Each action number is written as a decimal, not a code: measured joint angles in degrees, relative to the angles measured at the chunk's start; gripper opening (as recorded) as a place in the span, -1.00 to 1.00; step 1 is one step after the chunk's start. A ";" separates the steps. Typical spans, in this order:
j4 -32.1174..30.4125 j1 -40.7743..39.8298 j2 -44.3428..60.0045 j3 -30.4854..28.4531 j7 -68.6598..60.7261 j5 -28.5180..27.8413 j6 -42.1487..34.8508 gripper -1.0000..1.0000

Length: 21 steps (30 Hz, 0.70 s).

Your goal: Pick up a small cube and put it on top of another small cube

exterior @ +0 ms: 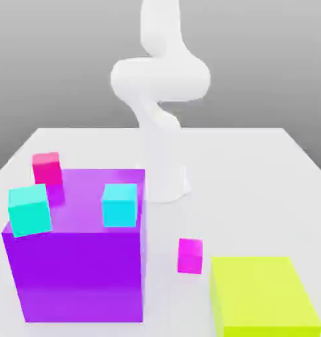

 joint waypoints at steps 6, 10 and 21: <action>-8.00 5.10 8.56 -2.49 -13.37 -2.59 6.96 0.00; -13.18 8.23 14.09 -4.40 -22.34 -3.88 11.47 0.00; -27.46 16.17 29.37 -9.41 -48.79 -5.08 23.98 0.00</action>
